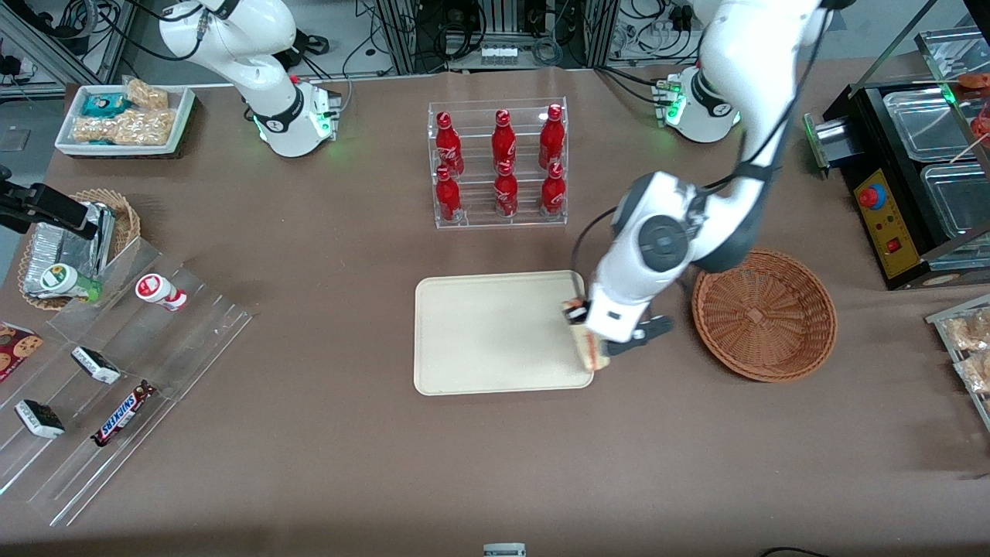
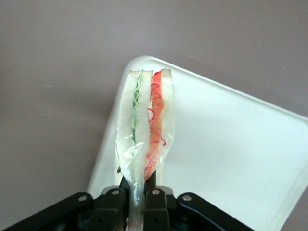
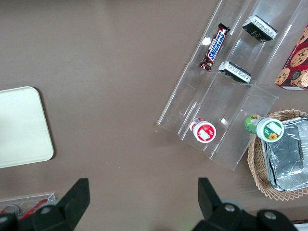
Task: Place sandwich from basket to tray
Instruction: 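Carry the sandwich with the left gripper over the cream tray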
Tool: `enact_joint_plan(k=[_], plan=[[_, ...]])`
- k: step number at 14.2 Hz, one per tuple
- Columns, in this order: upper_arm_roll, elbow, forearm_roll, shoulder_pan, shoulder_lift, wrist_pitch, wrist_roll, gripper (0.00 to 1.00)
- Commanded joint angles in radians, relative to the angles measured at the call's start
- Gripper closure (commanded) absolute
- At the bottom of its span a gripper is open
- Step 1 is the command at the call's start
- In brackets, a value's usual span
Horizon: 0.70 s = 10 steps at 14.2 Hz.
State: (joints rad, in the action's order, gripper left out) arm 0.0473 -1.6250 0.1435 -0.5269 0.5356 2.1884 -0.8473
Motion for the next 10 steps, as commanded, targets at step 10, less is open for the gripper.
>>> enact_joint_plan(k=[10], plan=[[0.005,0.188,0.054,-0.143,0.221,0.097,0.162,0.82]])
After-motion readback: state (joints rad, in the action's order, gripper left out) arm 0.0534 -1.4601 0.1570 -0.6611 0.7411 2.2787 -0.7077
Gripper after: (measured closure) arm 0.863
